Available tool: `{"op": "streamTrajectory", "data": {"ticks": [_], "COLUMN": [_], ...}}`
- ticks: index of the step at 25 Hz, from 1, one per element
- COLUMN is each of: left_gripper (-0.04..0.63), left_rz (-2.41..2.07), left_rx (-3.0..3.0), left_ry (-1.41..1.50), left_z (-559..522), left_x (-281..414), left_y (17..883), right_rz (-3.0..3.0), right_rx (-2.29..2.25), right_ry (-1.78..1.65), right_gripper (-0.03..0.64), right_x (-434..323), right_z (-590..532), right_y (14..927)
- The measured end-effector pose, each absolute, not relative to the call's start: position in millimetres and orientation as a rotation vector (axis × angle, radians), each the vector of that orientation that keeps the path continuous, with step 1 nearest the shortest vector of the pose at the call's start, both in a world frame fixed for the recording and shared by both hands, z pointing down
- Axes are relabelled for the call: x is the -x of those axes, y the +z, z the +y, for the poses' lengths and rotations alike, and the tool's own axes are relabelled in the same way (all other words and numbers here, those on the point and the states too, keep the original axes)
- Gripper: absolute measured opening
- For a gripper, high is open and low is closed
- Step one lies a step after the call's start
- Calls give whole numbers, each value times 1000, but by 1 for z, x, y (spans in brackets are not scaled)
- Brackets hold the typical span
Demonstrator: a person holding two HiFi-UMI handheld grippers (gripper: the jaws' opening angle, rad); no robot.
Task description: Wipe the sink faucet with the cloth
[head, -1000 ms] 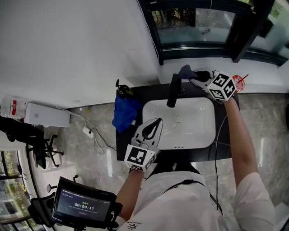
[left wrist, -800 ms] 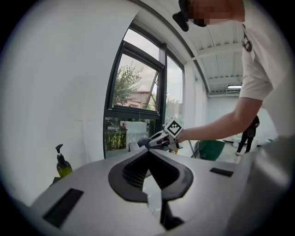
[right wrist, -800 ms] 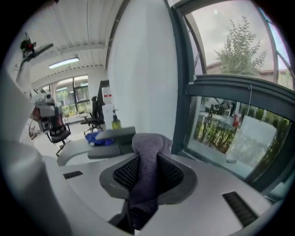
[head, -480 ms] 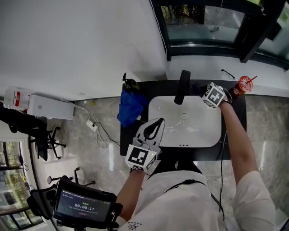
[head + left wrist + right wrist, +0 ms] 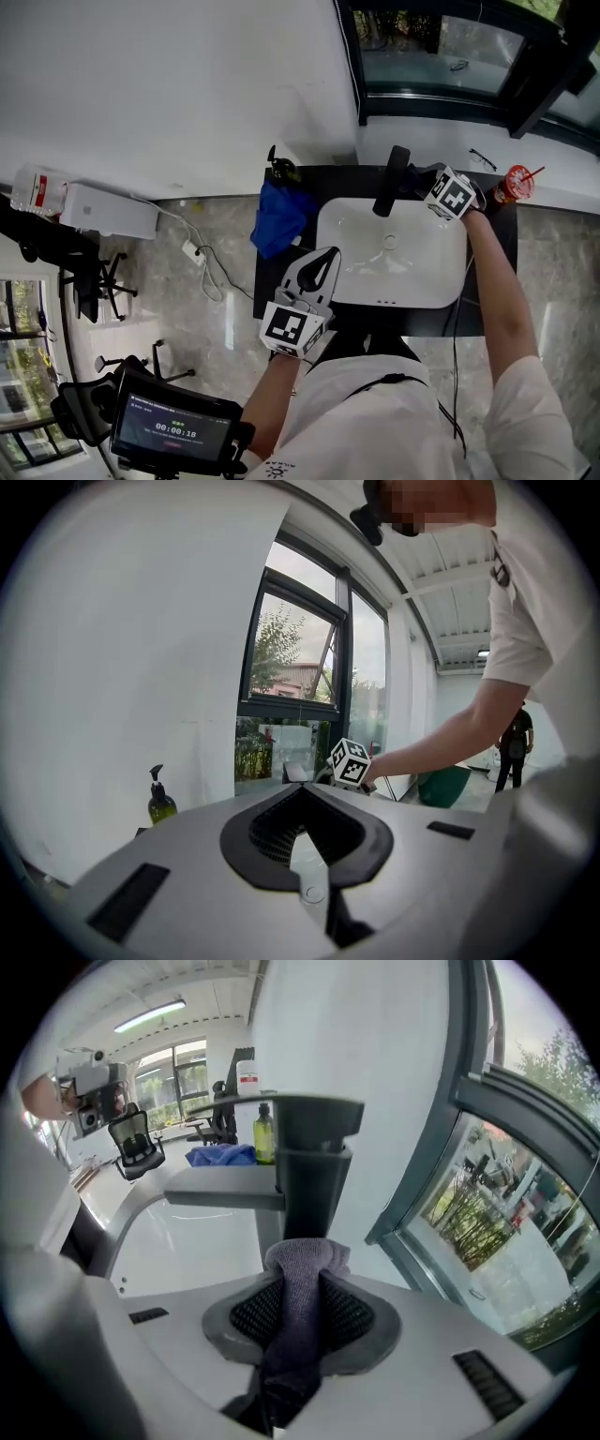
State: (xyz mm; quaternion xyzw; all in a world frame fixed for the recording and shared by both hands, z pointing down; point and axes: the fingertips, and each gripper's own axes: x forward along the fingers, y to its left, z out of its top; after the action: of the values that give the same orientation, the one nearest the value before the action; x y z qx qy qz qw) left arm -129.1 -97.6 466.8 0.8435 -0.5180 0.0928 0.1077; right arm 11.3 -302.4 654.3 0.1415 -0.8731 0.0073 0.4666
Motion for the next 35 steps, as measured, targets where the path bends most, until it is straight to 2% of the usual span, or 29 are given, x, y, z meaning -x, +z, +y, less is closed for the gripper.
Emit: {"op": "streamTrajectory", "data": {"ticks": [6, 18, 26, 35], "left_gripper": [0, 0, 0, 0], "left_rz": [-1468, -1400, -1413, -1445], "left_rx": [-2530, -2590, -2569, -2552], "left_ry": [243, 227, 237, 243], "left_z": [-107, -120, -117, -117], "left_x": [111, 88, 92, 100], "left_y": [460, 448, 452, 454], "right_rz": [-2309, -2707, -2652, -2404], "right_rx": [-381, -401, -27, 77], "right_ry": [-65, 128, 208, 256], "right_gripper": [101, 102, 101, 101], "right_x": [-13, -13, 32, 48], "right_z": [-308, -266, -175, -183], "right_y": [582, 478, 507, 562]}}
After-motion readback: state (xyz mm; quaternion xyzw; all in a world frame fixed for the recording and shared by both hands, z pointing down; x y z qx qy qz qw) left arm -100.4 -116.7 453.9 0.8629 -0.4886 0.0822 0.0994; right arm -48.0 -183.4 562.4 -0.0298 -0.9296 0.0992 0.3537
